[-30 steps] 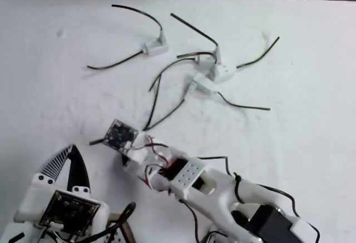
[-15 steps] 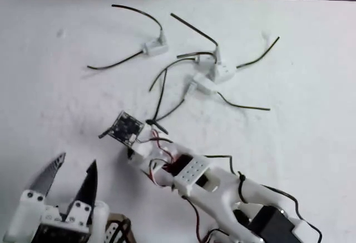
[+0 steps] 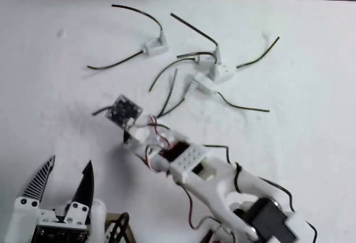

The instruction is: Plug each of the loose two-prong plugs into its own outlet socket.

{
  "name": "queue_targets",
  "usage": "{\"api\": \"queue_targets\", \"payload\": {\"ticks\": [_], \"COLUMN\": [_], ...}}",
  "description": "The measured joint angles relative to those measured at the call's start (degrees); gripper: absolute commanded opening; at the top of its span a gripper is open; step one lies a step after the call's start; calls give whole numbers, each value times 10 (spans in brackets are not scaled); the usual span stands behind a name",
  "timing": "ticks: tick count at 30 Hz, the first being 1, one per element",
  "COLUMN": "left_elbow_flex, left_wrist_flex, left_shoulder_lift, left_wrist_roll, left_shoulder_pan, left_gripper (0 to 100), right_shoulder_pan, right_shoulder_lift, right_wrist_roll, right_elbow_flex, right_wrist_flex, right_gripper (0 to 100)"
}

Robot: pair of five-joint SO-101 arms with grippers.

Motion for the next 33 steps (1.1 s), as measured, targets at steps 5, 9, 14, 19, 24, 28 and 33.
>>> {"api": "queue_targets", "payload": {"ticks": [5, 9, 14, 19, 24, 28, 33], "left_elbow_flex": [0, 0, 0, 0, 0, 0, 0], "left_wrist_flex": [5, 5, 5, 5, 5, 5, 5], "left_shoulder_lift": [0, 0, 0, 0, 0, 0, 0], "left_wrist_roll": [0, 1, 1, 1, 1, 1, 2], "left_shoulder_pan": [0, 0, 0, 0, 0, 0, 0], "left_gripper": [225, 225, 225, 225, 225, 225, 172], "right_shoulder_pan": [44, 83, 127, 149, 149, 155, 171], "right_shoulder_lift": [85, 152, 235, 262, 239, 163, 19], "right_wrist_roll": [46, 118, 132, 133, 118, 56, 7], "right_elbow_flex": [-41, -49, -124, -164, -172, -176, -176], "right_wrist_flex": [-79, -198, -229, -231, -198, -112, 45], "right_gripper": [19, 19, 26, 157, 207, 205, 165]}}
